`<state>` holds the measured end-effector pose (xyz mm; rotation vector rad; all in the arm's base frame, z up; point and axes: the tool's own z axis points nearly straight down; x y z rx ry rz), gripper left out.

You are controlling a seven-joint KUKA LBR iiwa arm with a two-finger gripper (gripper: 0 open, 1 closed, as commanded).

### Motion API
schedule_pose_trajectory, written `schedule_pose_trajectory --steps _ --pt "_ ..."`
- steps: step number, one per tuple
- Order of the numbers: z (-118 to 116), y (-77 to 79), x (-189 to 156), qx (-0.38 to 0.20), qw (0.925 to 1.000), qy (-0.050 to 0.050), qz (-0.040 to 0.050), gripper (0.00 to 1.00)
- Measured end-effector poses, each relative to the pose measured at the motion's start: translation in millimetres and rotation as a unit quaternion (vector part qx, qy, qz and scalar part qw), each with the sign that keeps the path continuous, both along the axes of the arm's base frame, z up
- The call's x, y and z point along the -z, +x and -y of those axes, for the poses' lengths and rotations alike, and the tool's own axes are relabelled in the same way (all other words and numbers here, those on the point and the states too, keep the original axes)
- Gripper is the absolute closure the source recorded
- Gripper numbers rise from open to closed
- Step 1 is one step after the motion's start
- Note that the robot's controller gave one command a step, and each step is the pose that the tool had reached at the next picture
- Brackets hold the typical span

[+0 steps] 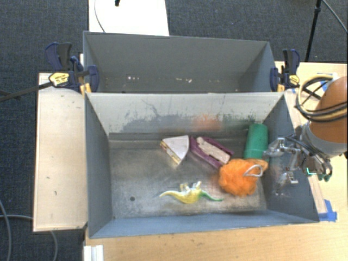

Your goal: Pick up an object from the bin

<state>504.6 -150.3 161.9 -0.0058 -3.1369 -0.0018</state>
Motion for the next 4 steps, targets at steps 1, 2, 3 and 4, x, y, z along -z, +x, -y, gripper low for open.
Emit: schedule_pose_trajectory --steps 1,2,3,4 --pt "-1 2.0 -4 -0.002 1.0000 -0.001 0.0039 0.00" --pt "-1 2.3 -4 -0.003 1.0000 -0.001 0.0039 0.00" --pt "-16 -5.6 -35 -0.071 0.9975 0.001 -0.0007 0.00" --pt "-16 8.5 -30 -0.132 0.9912 -0.004 0.0110 0.00"
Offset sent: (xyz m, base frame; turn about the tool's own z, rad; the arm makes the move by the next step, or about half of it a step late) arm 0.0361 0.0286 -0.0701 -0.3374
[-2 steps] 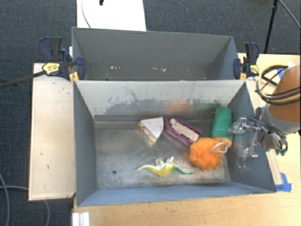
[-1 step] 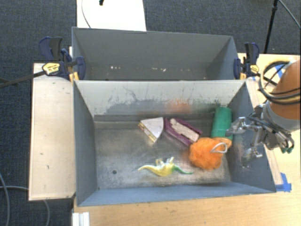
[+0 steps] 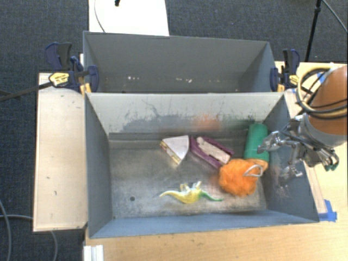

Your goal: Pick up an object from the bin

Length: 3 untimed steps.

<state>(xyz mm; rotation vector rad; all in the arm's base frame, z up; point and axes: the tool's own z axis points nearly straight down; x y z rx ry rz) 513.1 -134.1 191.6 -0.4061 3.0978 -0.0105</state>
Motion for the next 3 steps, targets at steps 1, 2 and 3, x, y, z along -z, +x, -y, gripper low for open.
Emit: schedule_pose_trajectory --steps 1,2,3 --pt "5 2.2 63 -0.075 0.9972 0.000 -0.0050 0.00" --pt "0 26.7 93 -0.159 0.9872 0.002 -0.0104 0.00" --pt "-4 11.5 119 -0.318 0.9481 -0.002 -0.0067 1.00"
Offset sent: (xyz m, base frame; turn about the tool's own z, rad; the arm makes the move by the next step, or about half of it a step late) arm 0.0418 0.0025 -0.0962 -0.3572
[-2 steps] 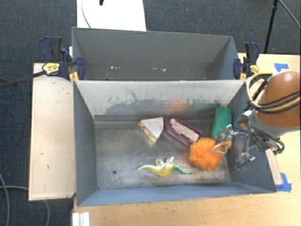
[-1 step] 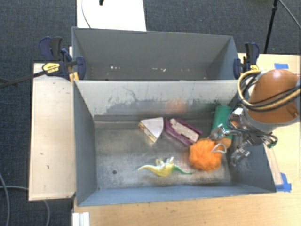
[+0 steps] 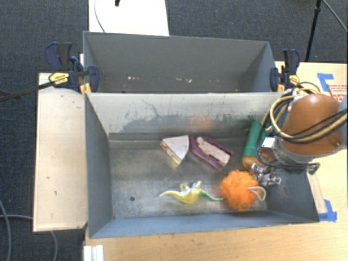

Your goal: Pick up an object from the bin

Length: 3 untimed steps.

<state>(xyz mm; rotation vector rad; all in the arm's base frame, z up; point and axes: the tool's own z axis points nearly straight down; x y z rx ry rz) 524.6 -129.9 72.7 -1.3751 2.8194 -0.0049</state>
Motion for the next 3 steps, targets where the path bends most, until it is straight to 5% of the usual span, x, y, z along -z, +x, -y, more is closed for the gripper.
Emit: schedule_pose_trajectory --steps 1,2,3 --pt "0 0.0 0 0.000 1.0000 0.000 0.0000 1.00" --pt "-28 18.1 -9 0.000 1.0000 0.000 -0.0015 1.00" --pt "-6 51.4 0 -0.015 0.9999 0.001 -0.0016 1.00"
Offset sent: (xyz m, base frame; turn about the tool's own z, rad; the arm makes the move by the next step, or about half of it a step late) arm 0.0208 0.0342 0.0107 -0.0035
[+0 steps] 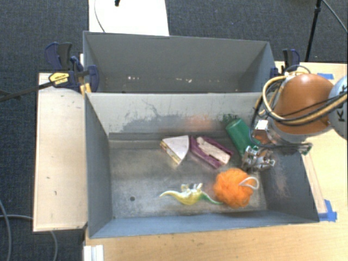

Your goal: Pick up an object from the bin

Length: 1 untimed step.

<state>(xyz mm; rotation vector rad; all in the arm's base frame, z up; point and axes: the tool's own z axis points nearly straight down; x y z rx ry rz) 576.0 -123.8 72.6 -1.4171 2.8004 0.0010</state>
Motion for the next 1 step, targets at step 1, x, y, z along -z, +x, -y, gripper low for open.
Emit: schedule_pose_trajectory --steps 1 --pt "0.0 0.0 0.0 0.001 1.0000 0.000 -0.0001 1.00"
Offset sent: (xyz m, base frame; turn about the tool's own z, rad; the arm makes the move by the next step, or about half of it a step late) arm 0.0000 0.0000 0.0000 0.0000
